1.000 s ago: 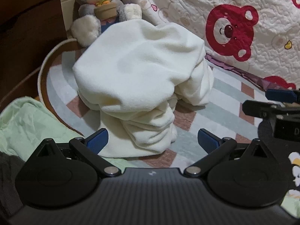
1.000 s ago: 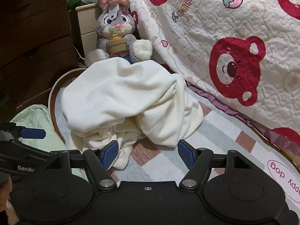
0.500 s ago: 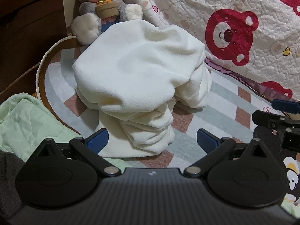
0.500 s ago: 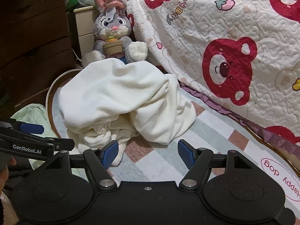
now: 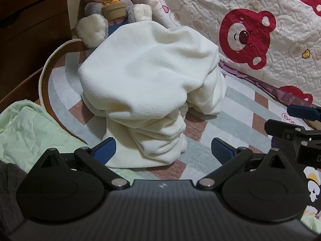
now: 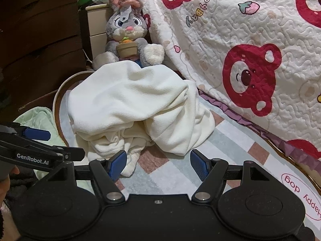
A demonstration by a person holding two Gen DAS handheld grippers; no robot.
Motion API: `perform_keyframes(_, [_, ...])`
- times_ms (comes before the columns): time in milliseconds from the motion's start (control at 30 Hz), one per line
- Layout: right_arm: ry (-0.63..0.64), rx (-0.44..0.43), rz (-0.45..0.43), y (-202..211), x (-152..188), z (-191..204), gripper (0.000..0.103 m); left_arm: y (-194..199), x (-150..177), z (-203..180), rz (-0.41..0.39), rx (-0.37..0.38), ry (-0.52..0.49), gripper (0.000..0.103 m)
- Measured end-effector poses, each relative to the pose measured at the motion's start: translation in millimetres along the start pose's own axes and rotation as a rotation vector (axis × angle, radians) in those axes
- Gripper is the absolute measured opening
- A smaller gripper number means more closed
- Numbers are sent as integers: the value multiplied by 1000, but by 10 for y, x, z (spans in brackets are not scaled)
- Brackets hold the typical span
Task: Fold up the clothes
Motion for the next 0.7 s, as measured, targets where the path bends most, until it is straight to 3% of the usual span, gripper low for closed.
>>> perform_keyframes(700, [0,-2,3,-68,3,-47,78,-72,14,89,-8,-28,8,103])
Point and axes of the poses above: each gripper's, at about its wrist camera, not at the fingertips, and y roughly against the way its jaws point, z to its left, x to its underside, the point moved 7 cm from there along -y, roughly the way its jaws point, and after that the axes turned 4 degrees about -z, right-handed, at the moved point
